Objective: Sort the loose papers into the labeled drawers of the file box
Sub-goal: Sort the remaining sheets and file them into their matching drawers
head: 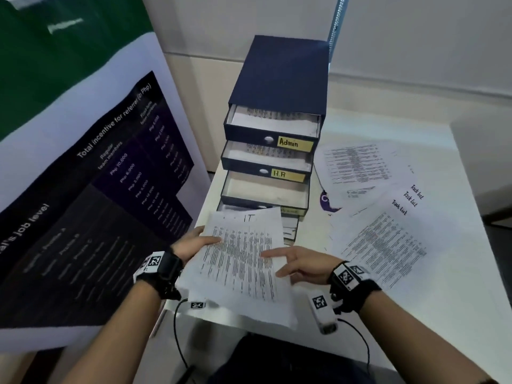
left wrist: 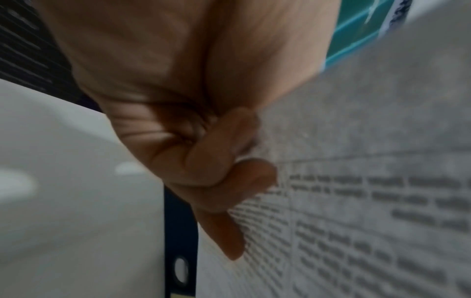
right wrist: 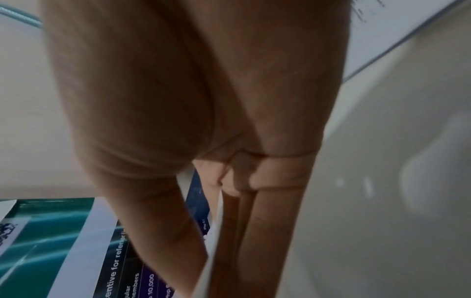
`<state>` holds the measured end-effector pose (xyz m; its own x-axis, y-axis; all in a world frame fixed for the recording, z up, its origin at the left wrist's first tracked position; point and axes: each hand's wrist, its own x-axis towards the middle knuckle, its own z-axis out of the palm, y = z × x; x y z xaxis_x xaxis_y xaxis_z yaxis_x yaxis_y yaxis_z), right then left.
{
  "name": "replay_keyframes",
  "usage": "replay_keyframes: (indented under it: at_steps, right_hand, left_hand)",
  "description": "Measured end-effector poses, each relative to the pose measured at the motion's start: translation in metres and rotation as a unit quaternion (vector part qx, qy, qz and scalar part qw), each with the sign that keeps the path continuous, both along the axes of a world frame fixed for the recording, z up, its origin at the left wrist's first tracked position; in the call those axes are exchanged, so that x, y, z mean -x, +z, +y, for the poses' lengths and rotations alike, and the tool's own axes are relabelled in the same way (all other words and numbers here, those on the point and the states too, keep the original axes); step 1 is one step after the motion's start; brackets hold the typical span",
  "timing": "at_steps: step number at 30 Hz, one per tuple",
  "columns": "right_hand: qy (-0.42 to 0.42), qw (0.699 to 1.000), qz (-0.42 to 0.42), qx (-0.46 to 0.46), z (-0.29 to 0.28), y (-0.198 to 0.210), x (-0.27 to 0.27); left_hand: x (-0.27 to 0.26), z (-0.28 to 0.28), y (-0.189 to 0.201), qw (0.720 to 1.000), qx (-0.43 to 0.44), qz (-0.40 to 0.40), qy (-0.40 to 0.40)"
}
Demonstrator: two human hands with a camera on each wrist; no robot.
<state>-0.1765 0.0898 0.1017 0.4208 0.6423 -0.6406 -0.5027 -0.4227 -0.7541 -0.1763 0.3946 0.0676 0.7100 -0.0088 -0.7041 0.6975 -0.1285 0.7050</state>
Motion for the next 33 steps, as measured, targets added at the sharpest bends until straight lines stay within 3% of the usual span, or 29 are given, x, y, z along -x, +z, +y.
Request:
replay_keyframes:
  at_steps: [4,8,10,13,16,19,24,28,31,33]
  right_hand:
    - [-0.001,0.999,0.035,-0.017,0.01,-0.005,0.001]
    - [-0.059,0.995,0.067,-0.039,0.005,-0.004,-0.003]
    - [-0.098,0.992,0.069,-0.04,0.002,-0.004,-0.009]
    - [-0.169,0.982,0.079,-0.014,-0.003,-0.014,-0.025]
    - [-0.29,0.954,0.048,0.054,-0.003,-0.032,-0.041]
    - [-0.355,0.929,0.028,0.097,-0.005,-0.048,-0.048]
    - [-0.307,0.942,0.136,0.006,-0.012,-0.049,-0.043]
    - [-0.41,0.907,0.099,0.019,-0.002,-0.064,-0.057]
    - [-0.438,0.895,0.068,0.042,0.008,-0.072,-0.069]
    - [-0.443,0.894,0.062,0.034,0.013,-0.078,-0.074]
  left_hand:
    - [0.003,0.009,-0.001,0.998,-0.021,0.019,-0.048]
    - [-0.002,0.006,-0.002,1.0,0.014,0.008,0.005]
    - [-0.006,0.004,-0.005,1.0,-0.001,-0.002,0.029]
    - [-0.013,0.0,-0.007,0.999,-0.043,-0.014,-0.004]
    - [-0.021,-0.004,-0.015,1.0,-0.015,-0.012,-0.015]
    - [-0.03,-0.01,-0.022,0.992,-0.075,-0.091,-0.032]
    - [-0.051,-0.029,-0.032,0.973,-0.141,-0.174,0.049]
    - [-0.056,-0.044,-0.037,0.965,-0.181,-0.154,0.112]
    - [-0.052,-0.056,-0.046,0.921,-0.324,-0.217,0.014]
    - [-0.051,-0.065,-0.051,0.922,-0.304,-0.225,-0.083]
